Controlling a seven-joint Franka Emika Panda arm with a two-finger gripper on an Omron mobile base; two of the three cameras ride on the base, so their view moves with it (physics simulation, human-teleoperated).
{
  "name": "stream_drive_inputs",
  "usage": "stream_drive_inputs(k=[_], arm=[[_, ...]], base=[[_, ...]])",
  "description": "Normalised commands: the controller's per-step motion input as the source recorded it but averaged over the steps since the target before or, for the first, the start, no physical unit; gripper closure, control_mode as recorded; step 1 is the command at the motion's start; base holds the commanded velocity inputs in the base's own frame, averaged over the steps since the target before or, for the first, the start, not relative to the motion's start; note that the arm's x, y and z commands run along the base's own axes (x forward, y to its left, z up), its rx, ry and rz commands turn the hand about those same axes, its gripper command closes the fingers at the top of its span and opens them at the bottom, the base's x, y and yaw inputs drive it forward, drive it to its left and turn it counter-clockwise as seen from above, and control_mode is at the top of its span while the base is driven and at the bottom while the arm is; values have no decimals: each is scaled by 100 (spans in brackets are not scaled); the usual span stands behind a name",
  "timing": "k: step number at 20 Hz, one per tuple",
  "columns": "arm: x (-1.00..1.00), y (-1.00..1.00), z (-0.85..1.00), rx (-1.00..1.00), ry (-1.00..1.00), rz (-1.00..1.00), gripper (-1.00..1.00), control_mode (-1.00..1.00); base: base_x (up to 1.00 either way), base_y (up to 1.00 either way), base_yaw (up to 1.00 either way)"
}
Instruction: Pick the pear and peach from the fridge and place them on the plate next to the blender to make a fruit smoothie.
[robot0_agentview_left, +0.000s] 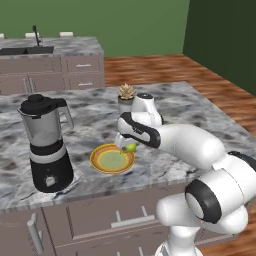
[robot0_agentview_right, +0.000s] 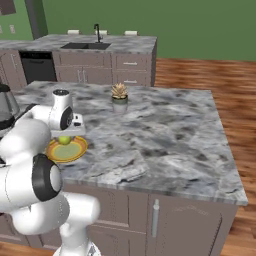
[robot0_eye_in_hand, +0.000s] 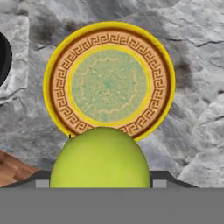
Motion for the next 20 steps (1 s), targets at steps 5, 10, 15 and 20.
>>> stream_drive_inputs(k=[5, 10, 15, 20], arm=[[50, 26, -50, -3, 0, 0, 100, -100], [50, 18, -53, -1, 0, 0, 100, -100], [41, 22, -46, 0, -6, 0, -100, -100], [9, 12, -16, 0, -4, 0, -100, -100]], base=[[0, 0, 0], [0, 0, 0], [0, 0, 0], [0, 0, 0]])
